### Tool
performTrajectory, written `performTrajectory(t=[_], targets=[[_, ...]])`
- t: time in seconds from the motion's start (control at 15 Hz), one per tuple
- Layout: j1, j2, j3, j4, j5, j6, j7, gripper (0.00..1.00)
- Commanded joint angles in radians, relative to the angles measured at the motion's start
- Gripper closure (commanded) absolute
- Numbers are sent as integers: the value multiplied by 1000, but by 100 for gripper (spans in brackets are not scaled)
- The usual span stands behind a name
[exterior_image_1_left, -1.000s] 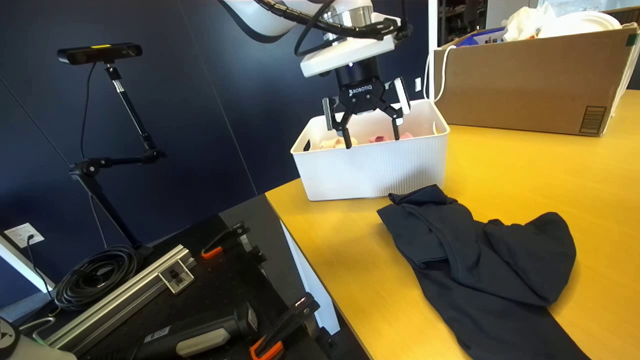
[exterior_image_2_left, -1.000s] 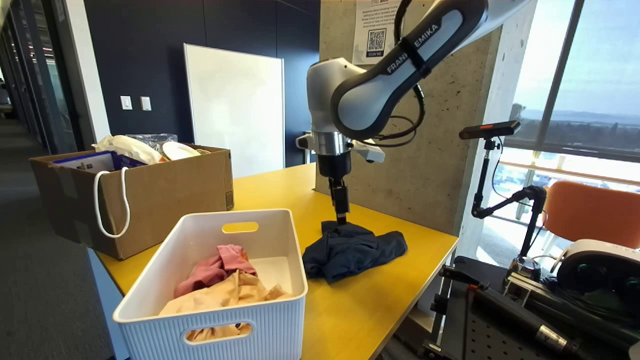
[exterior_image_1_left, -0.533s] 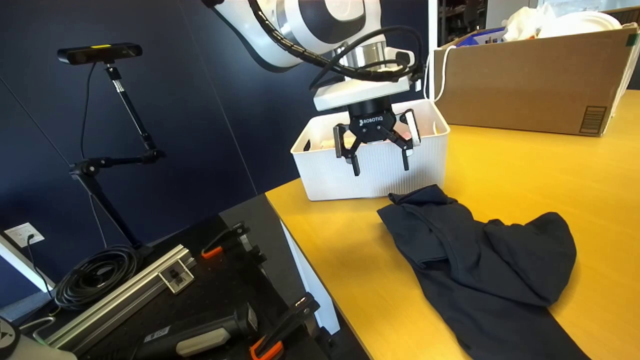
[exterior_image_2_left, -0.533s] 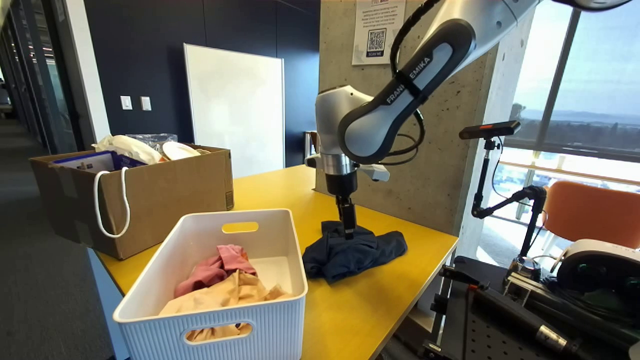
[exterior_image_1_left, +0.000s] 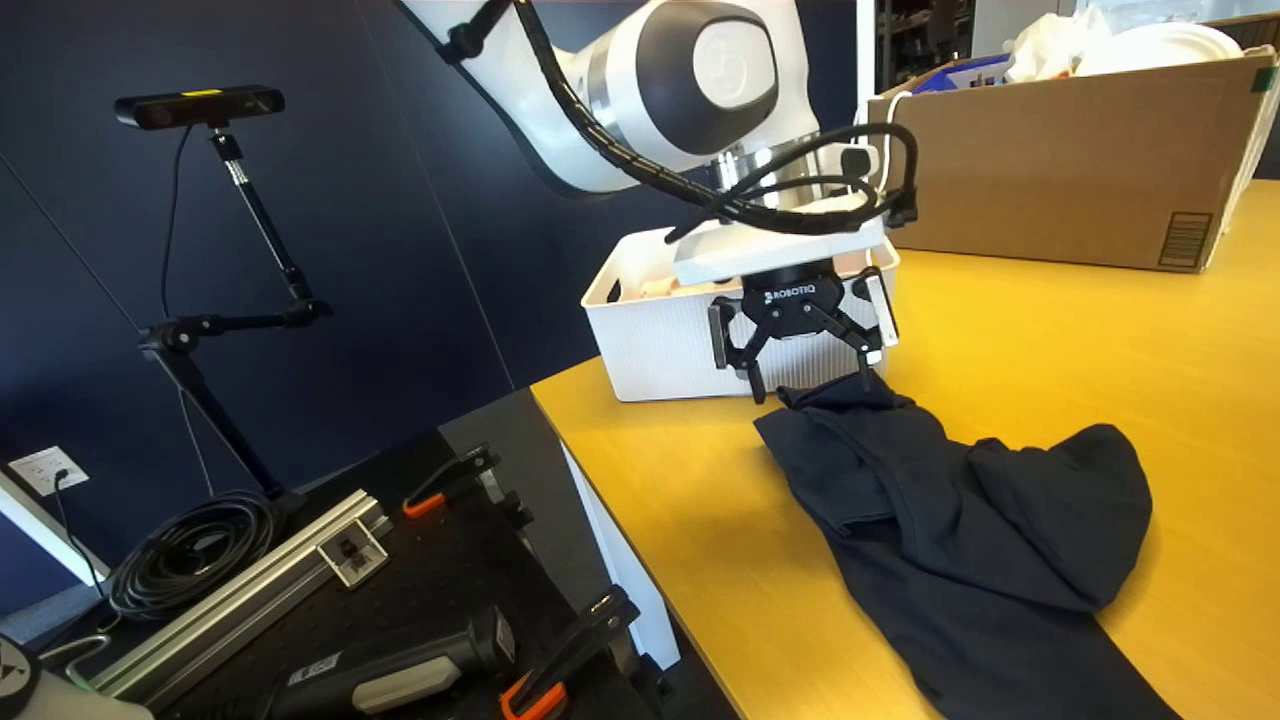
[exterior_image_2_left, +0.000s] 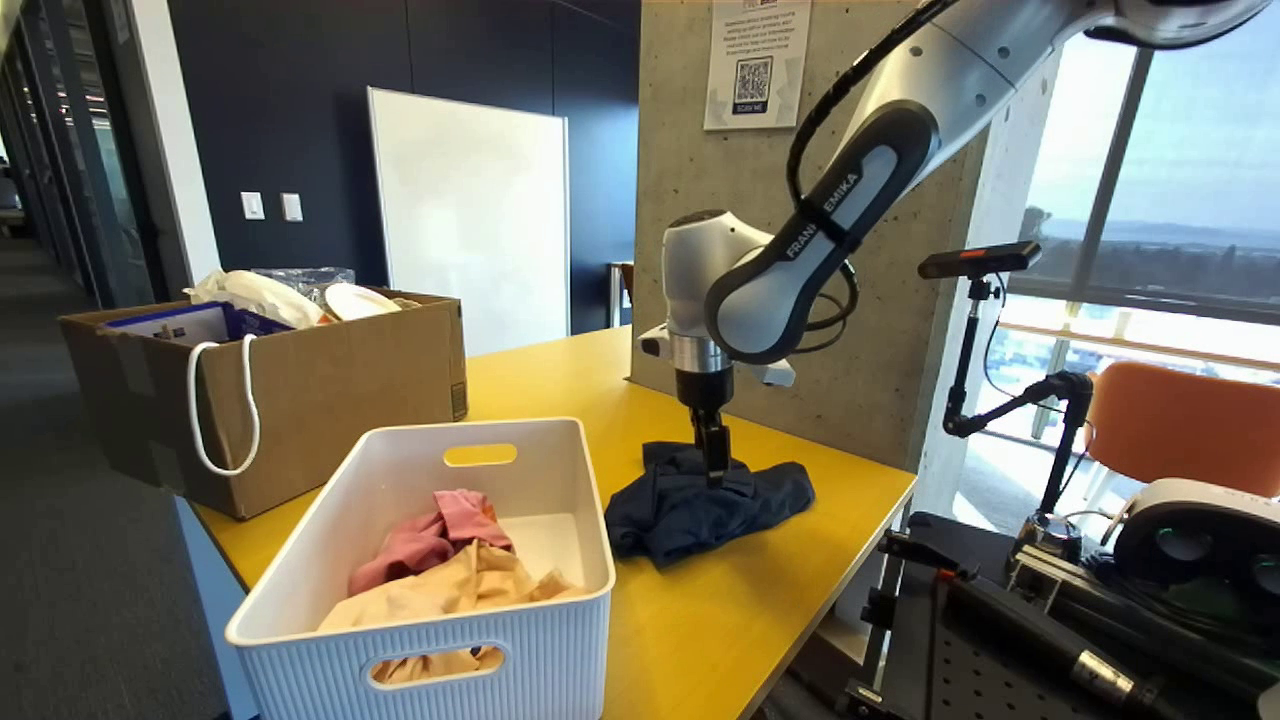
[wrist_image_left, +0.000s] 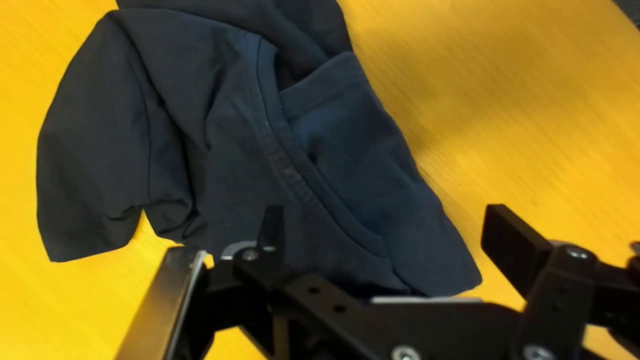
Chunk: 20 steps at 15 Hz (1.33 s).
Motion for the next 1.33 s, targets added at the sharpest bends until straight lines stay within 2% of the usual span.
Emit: performTrajectory(t=[0.0, 0.33, 0.87, 1.27], targets=[[-9, 97, 0, 87, -24, 84, -31, 0], [-8, 187, -6, 157, -48, 131, -30, 0], [4, 175, -72, 112, -112, 214, 6, 0], [21, 225, -103, 174, -121, 243, 55, 0]])
